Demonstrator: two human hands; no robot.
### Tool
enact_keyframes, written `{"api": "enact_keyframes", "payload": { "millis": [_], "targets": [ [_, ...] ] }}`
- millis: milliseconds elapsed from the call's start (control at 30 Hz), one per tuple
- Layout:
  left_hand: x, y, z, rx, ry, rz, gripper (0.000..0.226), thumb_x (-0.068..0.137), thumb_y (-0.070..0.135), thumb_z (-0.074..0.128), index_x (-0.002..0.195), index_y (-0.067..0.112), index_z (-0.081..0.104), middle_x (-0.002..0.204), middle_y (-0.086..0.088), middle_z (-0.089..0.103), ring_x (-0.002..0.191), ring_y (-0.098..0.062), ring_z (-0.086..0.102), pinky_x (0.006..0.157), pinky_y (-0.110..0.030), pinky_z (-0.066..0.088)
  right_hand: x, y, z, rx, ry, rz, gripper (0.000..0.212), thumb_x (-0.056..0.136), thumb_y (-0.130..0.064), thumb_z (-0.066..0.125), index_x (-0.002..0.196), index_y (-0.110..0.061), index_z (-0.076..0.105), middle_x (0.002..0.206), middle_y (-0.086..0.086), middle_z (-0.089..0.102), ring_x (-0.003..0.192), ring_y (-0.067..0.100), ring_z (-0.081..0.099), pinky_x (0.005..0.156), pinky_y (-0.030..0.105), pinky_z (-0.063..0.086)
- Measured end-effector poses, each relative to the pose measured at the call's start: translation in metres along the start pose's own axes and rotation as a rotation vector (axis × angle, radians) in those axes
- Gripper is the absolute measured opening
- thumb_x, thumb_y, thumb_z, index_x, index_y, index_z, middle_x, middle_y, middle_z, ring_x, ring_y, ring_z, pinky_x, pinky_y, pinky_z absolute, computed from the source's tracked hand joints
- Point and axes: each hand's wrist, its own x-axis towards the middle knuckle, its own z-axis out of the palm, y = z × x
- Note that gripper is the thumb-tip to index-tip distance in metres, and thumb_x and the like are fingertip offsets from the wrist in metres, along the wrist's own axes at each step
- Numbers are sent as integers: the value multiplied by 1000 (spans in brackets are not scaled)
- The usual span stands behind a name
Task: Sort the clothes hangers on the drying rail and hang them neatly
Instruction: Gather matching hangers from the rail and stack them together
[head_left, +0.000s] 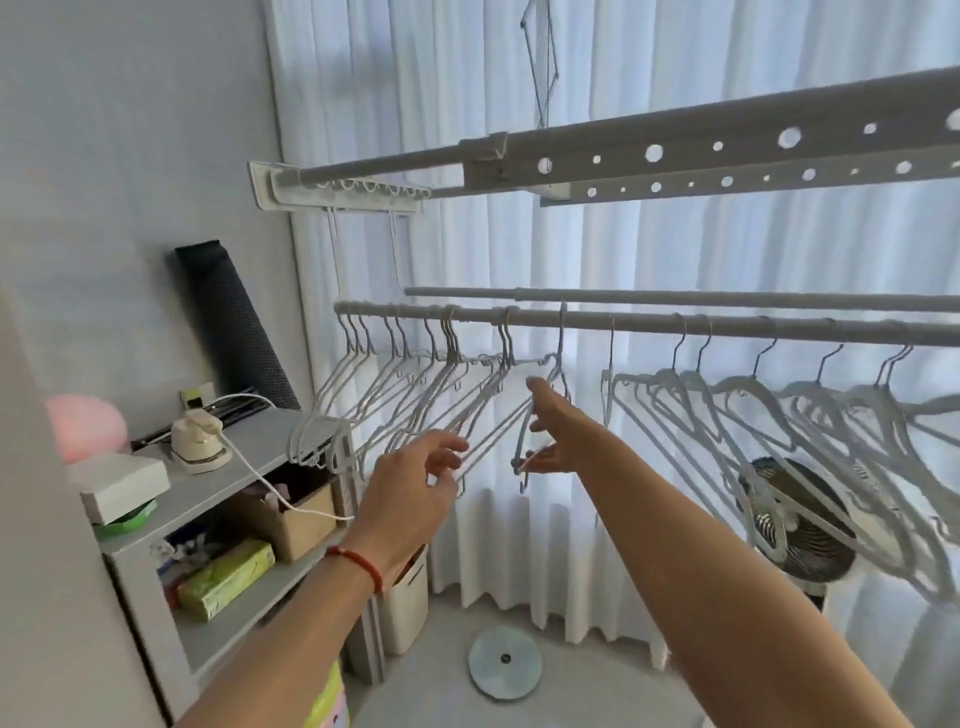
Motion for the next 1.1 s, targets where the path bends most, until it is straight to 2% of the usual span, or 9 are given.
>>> {"api": "enact_keyframes", "payload": {
  "millis": [133,233,333,400,467,567,833,967,1100],
  "targets": [
    [14,-6,-3,-107,100,41,31,92,2,60,108,26,69,97,16,71,94,6,63,83,-16,54,-3,19,2,98,5,94,75,93,-64,57,143,-10,42,142,22,42,99,45,65,84,55,61],
    [22,7,8,-226,181,73,28,89,3,61,102,26,70,93,16,72,92,7,64,75,-9,50,-20,28,6,22,47,10,84,96,-63,53,157,-11,27,158,21,33,126,44,54,95,49,56],
    [25,36,29,-323,158,148,26,86,3,62,99,23,72,90,15,73,90,4,65,72,-6,49,-52,41,-5,-218,177,-164,79,97,-60,47,157,-13,25,155,14,42,135,32,48,106,41,44],
    [21,56,49,-348,116,186,25,86,2,62,98,22,71,90,15,72,89,3,66,72,-8,50,-81,48,-21,-297,179,-308,71,96,-58,46,154,-21,29,153,12,46,134,27,49,104,38,42],
    [11,76,71,-362,75,205,25,87,2,62,96,23,72,88,16,72,88,5,65,71,-6,49,-112,53,-48,-310,177,-399,59,97,-55,46,149,-28,37,147,8,52,129,22,54,108,45,46],
    [-7,118,105,-352,-12,272,24,89,3,63,96,23,74,87,23,71,87,8,65,69,-3,47,-156,61,-104,-293,231,-470,45,101,-44,49,143,-27,46,134,2,61,122,17,60,106,49,50],
    [-71,312,226,-490,-279,432,25,92,7,60,103,23,76,97,13,75,95,2,67,80,-7,50,-278,112,-307,-168,543,-558,19,101,-25,59,119,-27,63,113,-3,74,102,7,70,81,29,58],
    [-115,394,293,-556,-345,448,21,94,11,60,106,22,74,98,14,74,95,5,65,78,-5,48,-333,140,-400,-247,738,-557,22,97,-22,61,118,-24,65,111,-7,74,104,8,69,90,38,57],
    [-137,457,348,-559,-351,421,15,93,16,60,101,23,70,93,17,70,91,10,62,72,-1,44,-370,157,-464,-288,874,-506,35,82,-35,54,113,-26,68,105,-12,74,100,4,68,91,40,57]
  ]
}}
